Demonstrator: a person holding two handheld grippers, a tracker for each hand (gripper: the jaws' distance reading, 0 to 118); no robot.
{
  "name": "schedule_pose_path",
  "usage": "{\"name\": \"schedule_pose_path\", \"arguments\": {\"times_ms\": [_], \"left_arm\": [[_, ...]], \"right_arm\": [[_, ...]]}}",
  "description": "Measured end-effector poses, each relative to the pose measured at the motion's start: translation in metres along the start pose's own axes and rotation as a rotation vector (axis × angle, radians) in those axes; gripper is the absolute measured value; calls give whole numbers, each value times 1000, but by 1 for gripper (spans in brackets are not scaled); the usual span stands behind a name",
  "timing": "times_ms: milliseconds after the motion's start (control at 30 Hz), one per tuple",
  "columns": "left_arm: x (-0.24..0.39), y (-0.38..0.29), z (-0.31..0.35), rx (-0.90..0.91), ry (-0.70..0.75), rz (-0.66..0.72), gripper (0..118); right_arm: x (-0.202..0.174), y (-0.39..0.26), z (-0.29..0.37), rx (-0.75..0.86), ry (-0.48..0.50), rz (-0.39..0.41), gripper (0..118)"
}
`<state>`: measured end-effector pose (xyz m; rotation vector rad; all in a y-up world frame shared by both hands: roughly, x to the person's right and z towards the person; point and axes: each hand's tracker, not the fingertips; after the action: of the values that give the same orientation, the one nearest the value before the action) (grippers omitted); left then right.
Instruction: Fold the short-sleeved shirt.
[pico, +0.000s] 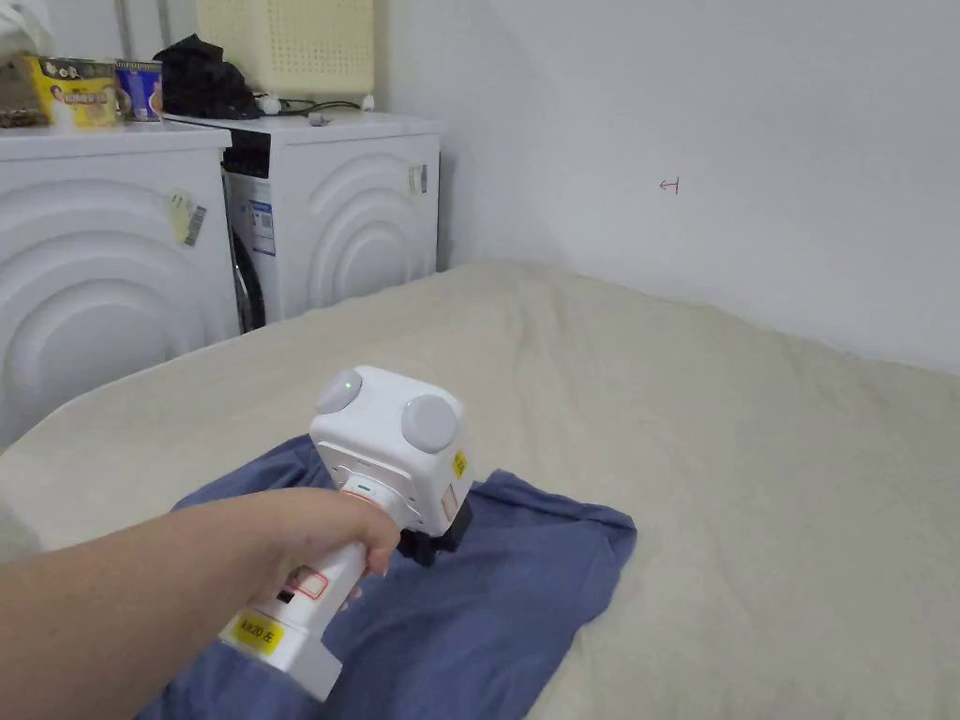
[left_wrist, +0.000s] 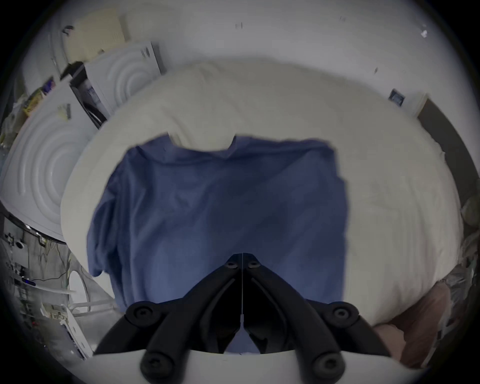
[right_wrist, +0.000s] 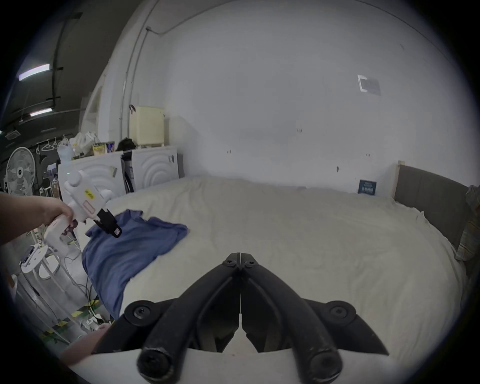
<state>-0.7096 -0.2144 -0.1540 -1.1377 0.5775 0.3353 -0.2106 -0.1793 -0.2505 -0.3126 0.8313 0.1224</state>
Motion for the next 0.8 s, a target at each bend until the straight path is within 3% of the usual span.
{"name": "schedule_pose_path", "arguments": {"times_ms": [33,67,100,133,167,300,400,567,633,700,733,767,800], "left_arm": [[-1,5,-16,-11,-11,32,8],[-4,11,-28,-12,-40,73,38],[-6,15,-38,-15,-65,98,97],[-8,16,-50,-20,-92,113,118],[-6,13,-56,67,-102,127,114],[-2,6,-85,6,-49,-4,118],[-10,3,-72,25,-87,69,118],[-5,12,-74,3,-45,56,118],[-2,10,-67,15,-33,71,103],[3,9,-56,63,-31,57,99],[5,7,-51,95,-4,32,88],[5,6,-46,99,-11,16,67],[4,4,-43,89,-11,23,33]], "right_arm": [[2,-2,-5,-19,-7,-6,0],[5,-4,-9,-35,-10,-15,0],[7,-5,-13,-50,-9,-23,0],[9,-6,-17,-65,-8,-30,0],[11,-7,-20,-72,-10,-32,0],[18,-11,-33,-101,-18,-37,0],[21,-15,-40,-125,-9,-55,0],[18,-18,-44,-159,26,-92,0],[19,-19,-44,-179,48,-114,0],[21,-18,-41,-183,54,-129,0],[21,-18,-38,-183,52,-130,0],[19,-16,-35,-184,46,-128,0],[19,-15,-33,-185,38,-122,0]]}}
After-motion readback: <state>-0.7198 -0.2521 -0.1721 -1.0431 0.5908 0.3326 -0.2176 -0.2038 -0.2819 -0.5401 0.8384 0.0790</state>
